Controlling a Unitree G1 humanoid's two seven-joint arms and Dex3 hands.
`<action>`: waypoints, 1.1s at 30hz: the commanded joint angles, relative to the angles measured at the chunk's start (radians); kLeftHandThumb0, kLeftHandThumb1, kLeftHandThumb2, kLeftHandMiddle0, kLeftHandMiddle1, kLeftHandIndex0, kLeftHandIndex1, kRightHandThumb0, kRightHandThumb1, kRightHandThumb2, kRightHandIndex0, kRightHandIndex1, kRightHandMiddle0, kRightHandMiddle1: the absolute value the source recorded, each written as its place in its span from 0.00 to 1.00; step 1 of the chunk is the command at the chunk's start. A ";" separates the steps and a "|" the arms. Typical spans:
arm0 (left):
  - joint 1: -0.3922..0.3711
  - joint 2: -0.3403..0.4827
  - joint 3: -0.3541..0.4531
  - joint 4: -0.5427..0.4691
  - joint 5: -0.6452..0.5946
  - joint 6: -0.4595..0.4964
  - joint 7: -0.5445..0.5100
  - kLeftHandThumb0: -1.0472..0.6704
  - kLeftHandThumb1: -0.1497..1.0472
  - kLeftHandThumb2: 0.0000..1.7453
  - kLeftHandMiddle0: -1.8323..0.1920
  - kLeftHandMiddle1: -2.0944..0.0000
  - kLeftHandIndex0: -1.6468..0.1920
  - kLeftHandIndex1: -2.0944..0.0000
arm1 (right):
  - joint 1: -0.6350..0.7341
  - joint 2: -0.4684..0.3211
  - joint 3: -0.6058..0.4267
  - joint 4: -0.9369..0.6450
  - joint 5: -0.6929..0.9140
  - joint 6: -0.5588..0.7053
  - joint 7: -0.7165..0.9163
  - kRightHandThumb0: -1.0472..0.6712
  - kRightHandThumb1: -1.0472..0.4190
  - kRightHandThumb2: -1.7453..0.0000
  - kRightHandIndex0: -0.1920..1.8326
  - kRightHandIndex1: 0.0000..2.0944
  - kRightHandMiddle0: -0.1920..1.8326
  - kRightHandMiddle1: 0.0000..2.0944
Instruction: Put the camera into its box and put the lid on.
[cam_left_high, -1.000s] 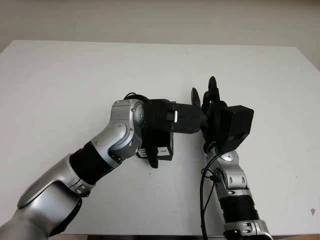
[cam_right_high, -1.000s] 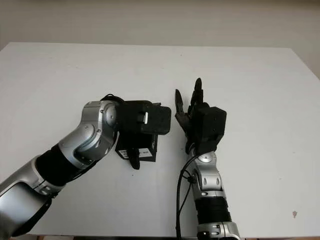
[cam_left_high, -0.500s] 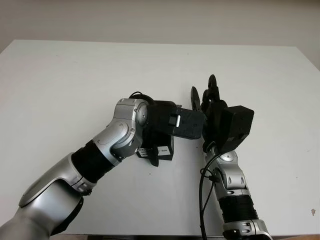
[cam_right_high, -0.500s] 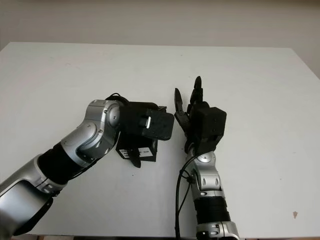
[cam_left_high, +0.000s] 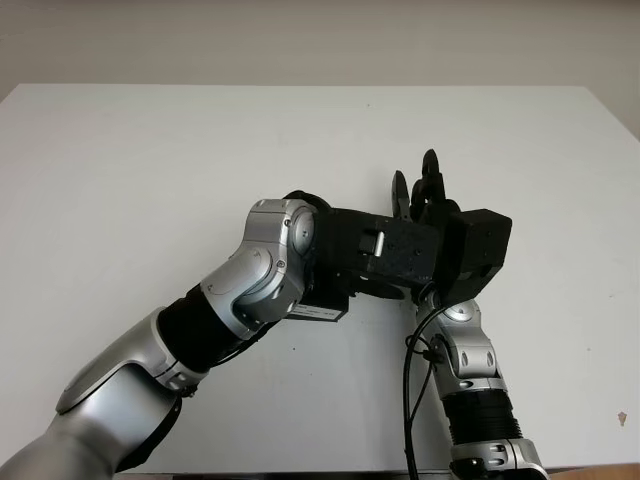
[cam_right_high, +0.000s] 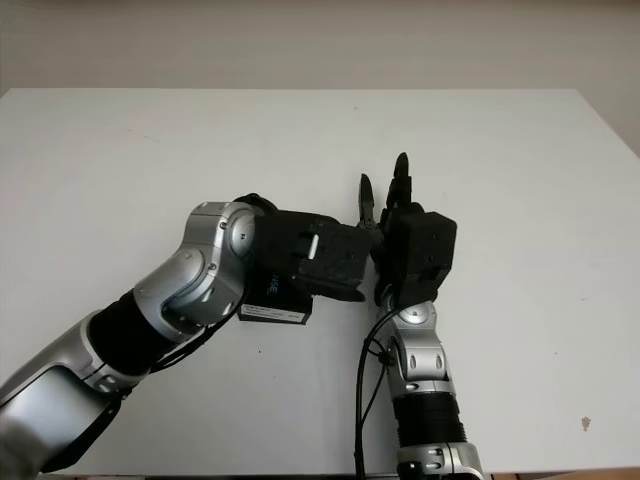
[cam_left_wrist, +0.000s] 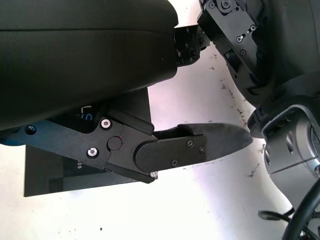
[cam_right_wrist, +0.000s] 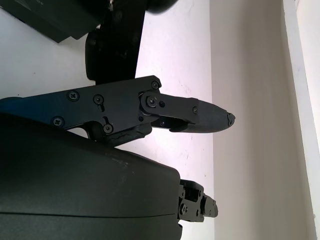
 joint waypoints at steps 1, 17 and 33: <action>0.033 -0.012 -0.018 -0.043 -0.025 0.003 -0.031 0.13 1.00 0.34 1.00 1.00 1.00 1.00 | -0.004 0.001 0.004 0.000 -0.001 0.000 0.002 0.29 0.00 0.75 0.03 0.03 0.06 0.03; 0.096 0.089 0.203 -0.153 -0.225 0.014 0.063 0.13 1.00 0.41 1.00 1.00 1.00 1.00 | 0.001 -0.011 -0.008 -0.036 0.011 0.037 0.016 0.30 0.00 0.75 0.03 0.02 0.06 0.03; 0.235 0.169 0.412 0.185 -0.241 -0.511 0.594 0.19 1.00 0.32 1.00 1.00 1.00 1.00 | -0.009 -0.047 -0.033 -0.005 0.015 -0.010 0.060 0.29 0.00 0.75 0.03 0.03 0.05 0.02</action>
